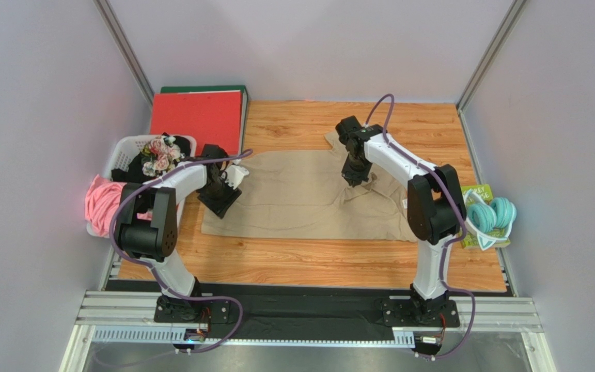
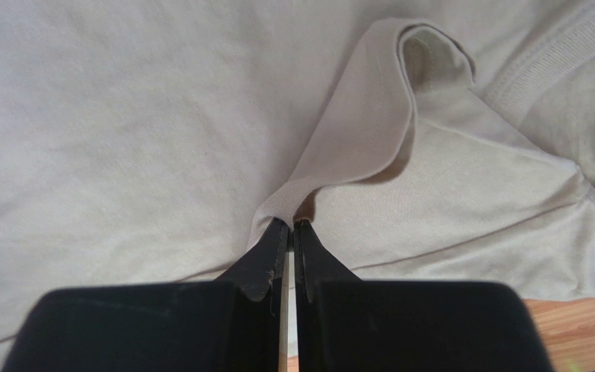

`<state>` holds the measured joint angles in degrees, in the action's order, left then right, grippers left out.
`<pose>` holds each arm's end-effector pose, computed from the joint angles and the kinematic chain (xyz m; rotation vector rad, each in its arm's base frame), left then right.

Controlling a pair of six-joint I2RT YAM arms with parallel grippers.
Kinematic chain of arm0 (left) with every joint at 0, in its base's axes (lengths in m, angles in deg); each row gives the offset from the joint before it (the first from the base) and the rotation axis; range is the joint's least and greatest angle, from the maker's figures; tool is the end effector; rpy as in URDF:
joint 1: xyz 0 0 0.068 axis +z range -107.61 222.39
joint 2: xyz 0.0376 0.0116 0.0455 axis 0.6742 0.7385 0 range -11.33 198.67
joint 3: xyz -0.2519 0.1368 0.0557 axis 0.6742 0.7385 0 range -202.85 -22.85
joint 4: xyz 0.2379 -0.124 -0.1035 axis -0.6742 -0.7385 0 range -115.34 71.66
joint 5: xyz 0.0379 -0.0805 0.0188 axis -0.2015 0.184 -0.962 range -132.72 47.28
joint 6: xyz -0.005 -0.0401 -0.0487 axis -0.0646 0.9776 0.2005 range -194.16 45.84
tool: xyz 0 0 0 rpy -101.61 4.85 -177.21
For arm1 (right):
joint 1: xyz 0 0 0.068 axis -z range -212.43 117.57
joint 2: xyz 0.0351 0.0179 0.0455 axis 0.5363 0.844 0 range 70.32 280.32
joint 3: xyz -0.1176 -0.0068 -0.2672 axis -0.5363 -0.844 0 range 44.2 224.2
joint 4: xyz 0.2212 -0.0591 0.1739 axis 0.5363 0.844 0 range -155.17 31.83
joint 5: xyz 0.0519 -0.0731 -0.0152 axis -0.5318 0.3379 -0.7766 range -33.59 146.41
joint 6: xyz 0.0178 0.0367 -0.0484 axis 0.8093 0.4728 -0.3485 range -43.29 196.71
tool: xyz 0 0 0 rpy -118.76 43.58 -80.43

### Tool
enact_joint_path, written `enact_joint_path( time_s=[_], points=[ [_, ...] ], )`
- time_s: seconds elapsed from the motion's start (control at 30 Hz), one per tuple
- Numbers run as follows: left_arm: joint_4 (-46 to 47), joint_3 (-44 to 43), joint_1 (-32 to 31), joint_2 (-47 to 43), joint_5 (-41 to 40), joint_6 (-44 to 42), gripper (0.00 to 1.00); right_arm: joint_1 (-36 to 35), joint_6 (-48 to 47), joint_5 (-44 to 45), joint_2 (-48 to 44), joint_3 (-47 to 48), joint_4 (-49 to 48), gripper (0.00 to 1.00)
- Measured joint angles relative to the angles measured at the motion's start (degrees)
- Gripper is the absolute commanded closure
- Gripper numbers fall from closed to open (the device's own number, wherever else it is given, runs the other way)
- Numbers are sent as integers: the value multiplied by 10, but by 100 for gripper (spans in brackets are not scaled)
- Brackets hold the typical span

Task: Fold and stack the t-shirts
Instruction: Fold the tshirt

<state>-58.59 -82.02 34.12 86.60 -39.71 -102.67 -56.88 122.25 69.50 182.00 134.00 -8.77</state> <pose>0.3289 -0.0504 0.1504 0.9358 2.7906 -0.0263 0.3913 0.1659 0.2124 0.5532 2.7883 -0.0997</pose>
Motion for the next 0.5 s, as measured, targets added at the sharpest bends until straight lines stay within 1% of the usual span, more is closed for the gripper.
enact_joint_path(
  time_s=[0.17,0.33,0.47,0.5],
  points=[
    [0,0,0,0,-1,-1,43,0,-8,-3,56,41,7,98],
    [0,0,0,0,0,-1,43,0,-20,-10,108,85,12,91],
    [-1,0,0,0,1,-1,43,0,-36,-25,131,118,11,89],
    [-1,0,0,0,1,-1,43,0,-42,-32,135,125,11,87]
  ],
)
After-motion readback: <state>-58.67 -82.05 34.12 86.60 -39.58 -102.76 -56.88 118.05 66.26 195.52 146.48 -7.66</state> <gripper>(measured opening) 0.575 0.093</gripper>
